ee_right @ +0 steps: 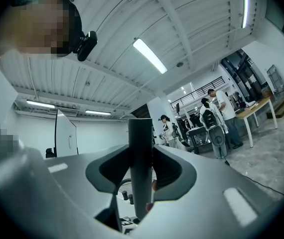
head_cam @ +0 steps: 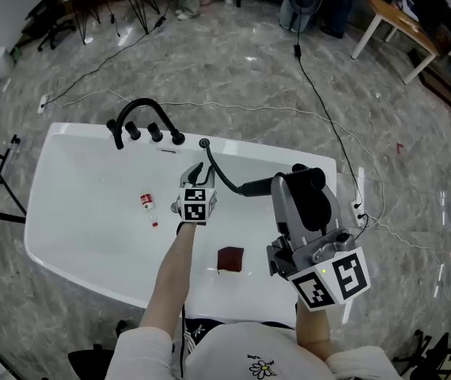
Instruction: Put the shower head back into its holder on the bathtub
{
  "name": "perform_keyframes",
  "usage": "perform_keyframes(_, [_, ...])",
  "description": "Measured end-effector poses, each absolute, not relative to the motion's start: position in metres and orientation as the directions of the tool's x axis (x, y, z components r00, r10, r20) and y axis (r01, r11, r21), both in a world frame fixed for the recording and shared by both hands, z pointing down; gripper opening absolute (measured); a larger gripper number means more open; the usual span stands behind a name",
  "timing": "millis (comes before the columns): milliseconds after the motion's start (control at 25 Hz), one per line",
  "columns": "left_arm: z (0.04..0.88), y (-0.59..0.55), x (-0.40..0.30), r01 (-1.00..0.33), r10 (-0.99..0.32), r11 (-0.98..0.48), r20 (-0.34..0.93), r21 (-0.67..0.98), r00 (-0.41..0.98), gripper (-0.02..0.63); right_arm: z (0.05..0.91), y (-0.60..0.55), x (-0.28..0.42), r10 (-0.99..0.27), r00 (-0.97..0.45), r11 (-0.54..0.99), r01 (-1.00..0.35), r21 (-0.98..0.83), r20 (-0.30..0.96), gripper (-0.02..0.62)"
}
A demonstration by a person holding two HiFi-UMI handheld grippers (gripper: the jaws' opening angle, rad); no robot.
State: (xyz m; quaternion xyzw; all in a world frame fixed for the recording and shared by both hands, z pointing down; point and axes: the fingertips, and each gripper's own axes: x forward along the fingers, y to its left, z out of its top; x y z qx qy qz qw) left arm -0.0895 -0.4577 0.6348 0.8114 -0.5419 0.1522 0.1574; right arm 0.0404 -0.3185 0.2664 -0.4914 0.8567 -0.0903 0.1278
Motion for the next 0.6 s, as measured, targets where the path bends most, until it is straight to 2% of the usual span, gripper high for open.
perform_keyframes(400, [0.533, -0.429, -0.11, -0.921, -0.908, -0.371, 0.163, 0.119, 0.387, 0.102, 0.305, -0.367, 0.017, -0.886, -0.459, 0.46, -0.856, -0.235, -0.063, 0.141])
perform_keyframes(600, [0.515, -0.398, -0.137, -0.926, -0.923, -0.342, 0.13, 0.162, 0.363, 0.078, 0.328, -0.392, -0.002, -0.886, -0.462, 0.458, -0.855, -0.241, -0.046, 0.141])
